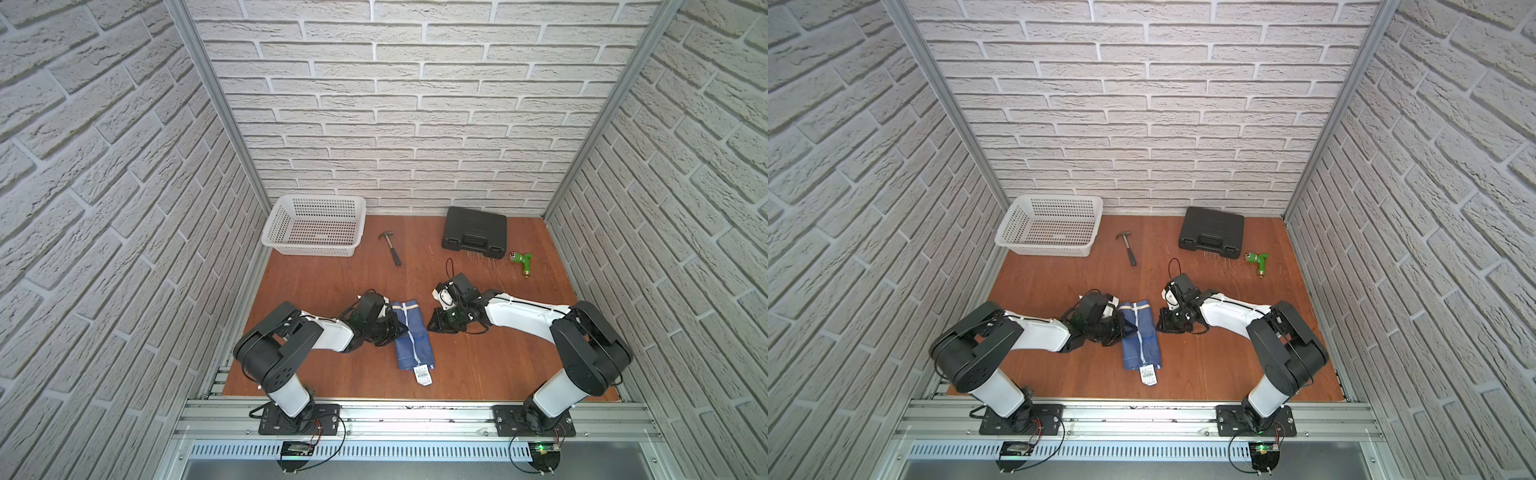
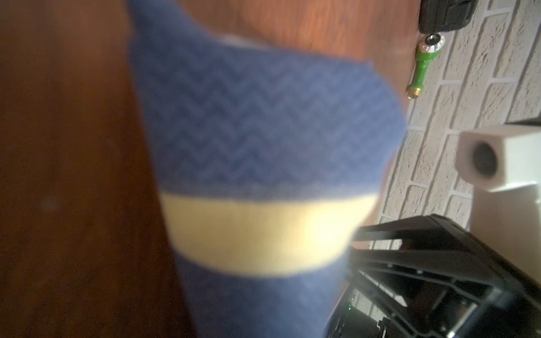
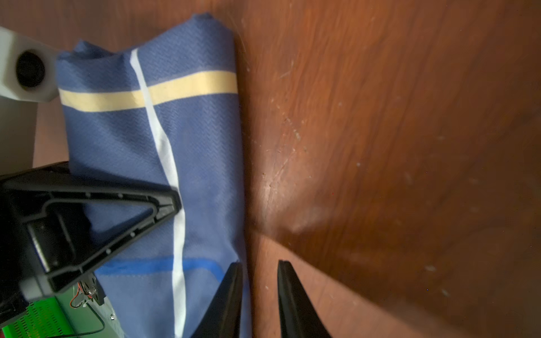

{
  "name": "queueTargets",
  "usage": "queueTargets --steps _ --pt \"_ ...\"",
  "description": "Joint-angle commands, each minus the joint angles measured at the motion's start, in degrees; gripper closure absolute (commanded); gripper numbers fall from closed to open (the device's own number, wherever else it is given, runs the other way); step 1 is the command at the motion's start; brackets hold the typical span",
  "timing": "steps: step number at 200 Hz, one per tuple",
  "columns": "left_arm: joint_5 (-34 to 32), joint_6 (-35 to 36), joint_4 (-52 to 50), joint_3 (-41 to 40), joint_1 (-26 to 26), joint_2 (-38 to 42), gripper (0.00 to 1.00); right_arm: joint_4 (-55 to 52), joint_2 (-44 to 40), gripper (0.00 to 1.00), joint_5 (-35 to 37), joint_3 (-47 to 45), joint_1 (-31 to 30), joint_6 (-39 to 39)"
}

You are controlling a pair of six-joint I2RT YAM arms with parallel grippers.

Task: Roll up the pillowcase
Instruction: Pick up the pillowcase at the center of the board, then place the pillowcase in the bin.

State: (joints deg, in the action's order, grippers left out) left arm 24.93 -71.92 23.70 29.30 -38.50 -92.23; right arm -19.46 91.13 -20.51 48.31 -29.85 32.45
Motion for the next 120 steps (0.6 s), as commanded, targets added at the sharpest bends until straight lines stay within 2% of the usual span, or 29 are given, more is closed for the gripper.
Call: queueTargets --steps 1,35,72,100,120 --pt "-2.4 2.4 -8.5 0.4 2.3 5.7 1.0 -4.7 -6.2 0.7 4.3 2.7 1.3 -1.8" --pt "-2.2 4.8 -16.1 4.4 8.1 15.6 1.0 -11.0 -12.7 0.64 7.9 7.9 4.4 -5.3" --pt "-0.7 9.7 -27.0 13.9 18.2 24.3 1.0 -15.4 -16.3 0.57 10.2 13.8 7.5 -8.6" --pt "-2.1 11.0 -28.0 20.8 27.7 24.9 1.0 -17.9 -17.4 0.53 11.6 17.6 9.2 -9.9" --pt "-4.7 10.7 -25.9 25.5 33.7 21.7 1.0 -19.0 -18.5 0.49 13.3 19.4 10.4 -10.2"
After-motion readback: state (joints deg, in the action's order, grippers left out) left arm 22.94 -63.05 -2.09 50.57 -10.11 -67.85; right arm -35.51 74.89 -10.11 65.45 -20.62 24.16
